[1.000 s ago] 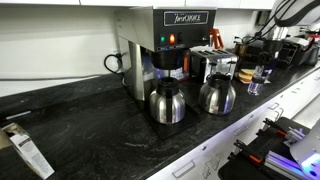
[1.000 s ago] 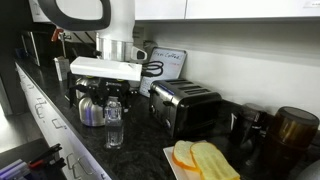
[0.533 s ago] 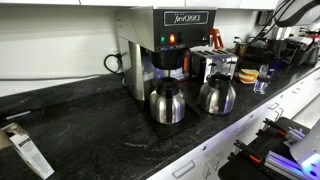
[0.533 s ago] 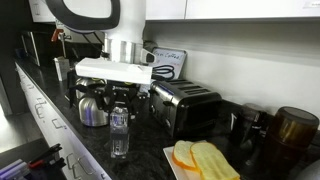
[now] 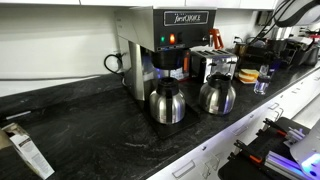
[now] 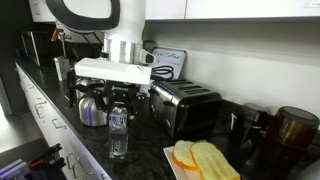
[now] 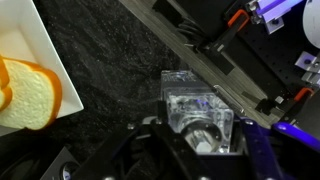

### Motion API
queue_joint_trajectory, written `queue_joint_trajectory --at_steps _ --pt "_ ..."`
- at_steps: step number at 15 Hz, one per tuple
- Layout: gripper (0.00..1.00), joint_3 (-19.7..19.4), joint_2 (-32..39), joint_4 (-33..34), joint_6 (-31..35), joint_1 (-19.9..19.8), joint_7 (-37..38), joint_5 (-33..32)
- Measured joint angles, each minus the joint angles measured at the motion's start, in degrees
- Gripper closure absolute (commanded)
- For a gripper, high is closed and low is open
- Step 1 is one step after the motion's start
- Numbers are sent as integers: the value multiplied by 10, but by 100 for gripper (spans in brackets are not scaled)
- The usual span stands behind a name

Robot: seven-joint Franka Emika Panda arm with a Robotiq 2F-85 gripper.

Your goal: Move the square container to the right

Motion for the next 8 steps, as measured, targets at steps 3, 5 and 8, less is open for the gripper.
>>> queue_joint_trajectory --at_steps 3,5,8 --pt "74 0 2 3 4 -10 8 0" --pt "74 -1 7 7 12 -20 10 0" --pt "74 -2 25 15 34 -32 15 0"
